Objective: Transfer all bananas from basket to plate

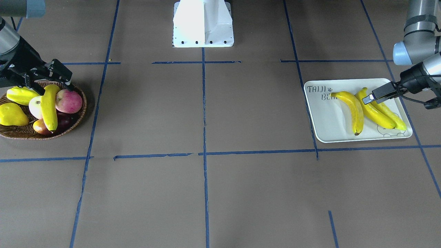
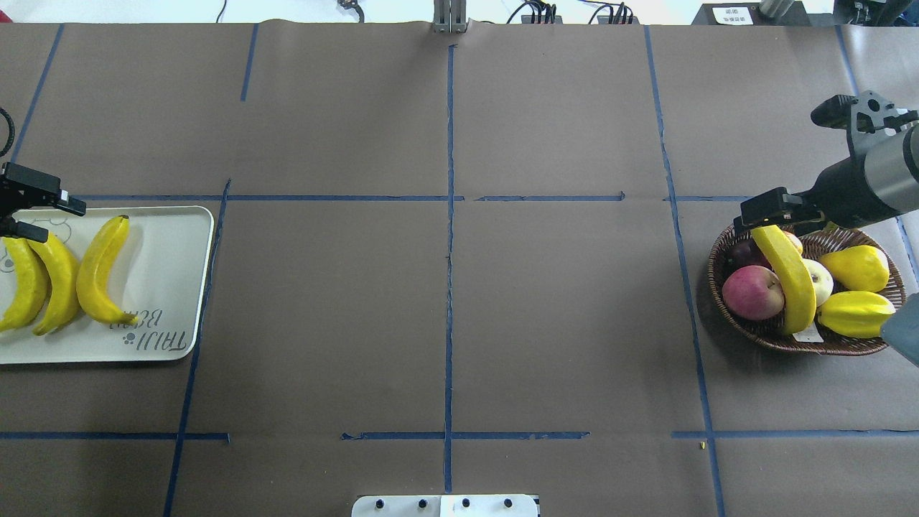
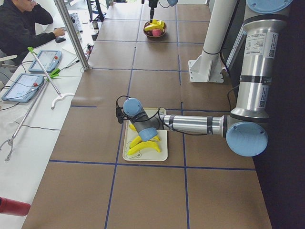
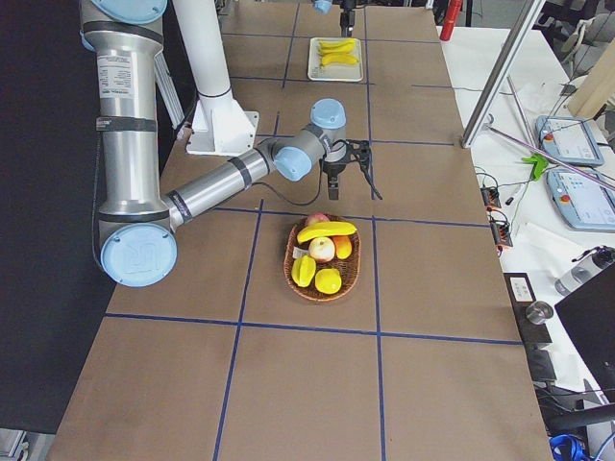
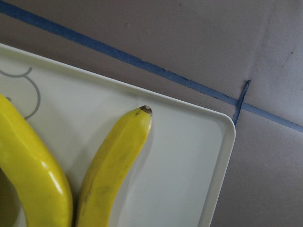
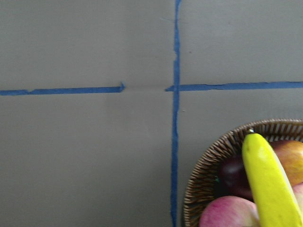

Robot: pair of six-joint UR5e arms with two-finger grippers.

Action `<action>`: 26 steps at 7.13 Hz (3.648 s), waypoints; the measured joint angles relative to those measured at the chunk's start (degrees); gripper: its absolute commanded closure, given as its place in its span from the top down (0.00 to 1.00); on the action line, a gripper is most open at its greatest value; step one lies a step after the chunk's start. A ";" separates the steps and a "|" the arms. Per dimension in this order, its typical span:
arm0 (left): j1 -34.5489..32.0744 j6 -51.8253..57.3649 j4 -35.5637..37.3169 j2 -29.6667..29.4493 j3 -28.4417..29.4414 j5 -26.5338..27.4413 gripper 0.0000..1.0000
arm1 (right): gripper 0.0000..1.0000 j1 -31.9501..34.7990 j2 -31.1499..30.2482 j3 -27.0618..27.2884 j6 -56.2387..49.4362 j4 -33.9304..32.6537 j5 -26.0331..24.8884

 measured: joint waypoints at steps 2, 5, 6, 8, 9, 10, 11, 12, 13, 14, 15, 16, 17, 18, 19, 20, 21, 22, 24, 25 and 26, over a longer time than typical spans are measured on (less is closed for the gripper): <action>-0.06 -0.03 0.03 -0.63 -0.13 0.05 1.00 | 0.99 -2.31 -3.85 -1.20 -3.13 -0.15 -5.54; -0.08 -0.03 0.06 -0.98 -0.16 0.05 1.00 | 0.73 -5.46 -4.37 -4.45 -5.62 -0.01 -7.71; -0.08 -0.03 0.09 -1.14 -0.16 0.05 1.00 | 0.31 -5.75 -4.55 -4.77 -6.39 0.06 -7.49; -0.08 -0.03 0.12 -1.33 -0.16 0.05 1.00 | 0.00 -5.83 -4.77 -4.88 -7.32 0.18 -6.73; -0.08 -0.03 0.12 -1.38 -0.16 0.05 1.00 | 0.00 -5.72 -4.88 -4.86 -8.02 0.22 -6.34; -0.08 -0.03 0.12 -1.42 -0.16 0.05 1.00 | 0.00 -5.54 -5.19 -4.52 -8.62 0.28 -6.05; -0.08 -0.03 0.13 -1.44 -0.16 0.05 1.00 | 0.00 -5.14 -5.86 -3.61 -8.91 0.36 -5.91; -0.08 -0.03 0.11 -1.45 -0.16 0.03 1.00 | 0.00 -4.27 -6.79 -1.98 -9.02 0.42 -5.86; -0.08 -0.03 0.07 -1.54 -0.16 -0.01 1.00 | 0.00 -2.92 -7.57 0.61 -9.06 0.34 -5.21; -0.07 -0.56 0.02 -1.80 -0.19 -0.01 1.00 | 0.00 -0.84 -7.59 3.17 -9.07 0.24 -2.61; 0.00 -2.20 -0.02 -2.58 -0.22 0.05 1.00 | 0.00 1.22 -5.82 4.79 -8.83 0.41 1.44; 0.13 -4.51 -0.06 -3.79 -0.30 0.13 1.00 | 0.00 1.44 -1.73 5.20 -8.05 0.55 4.33; 0.29 -7.54 -0.30 -5.06 -0.57 0.48 1.00 | 0.00 -0.45 4.45 4.18 -4.84 0.66 5.39; 0.41 -10.76 -0.61 -6.06 -1.24 1.01 1.00 | 0.01 -3.63 11.29 2.68 1.52 0.78 4.63; 0.51 -13.99 -0.76 -7.15 -2.33 1.46 1.00 | 0.01 -8.00 17.52 1.77 9.24 1.03 1.06; 0.57 -17.70 -0.81 -8.97 -3.49 1.87 1.00 | 0.01 -13.52 21.71 1.52 16.36 2.61 -5.12; 1.01 -22.21 -0.86 -11.24 -5.03 3.11 1.00 | 0.01 -19.69 23.95 1.32 22.78 6.42 -12.74; 3.22 -27.88 -0.88 -13.53 -7.29 6.27 1.00 | 0.01 -25.28 24.91 1.07 27.28 10.73 -19.87; 11.35 -39.16 -0.83 -18.74 -11.00 15.04 1.00 | 0.01 -31.18 25.96 0.36 30.30 15.27 -25.99; 14.61 -42.38 -0.81 -21.44 -11.62 17.26 0.99 | 0.01 -32.24 26.43 0.10 30.57 15.86 -26.62; 17.24 -43.38 -0.84 -23.94 -11.84 18.13 0.99 | 0.01 -32.70 26.77 -0.15 30.65 16.04 -26.80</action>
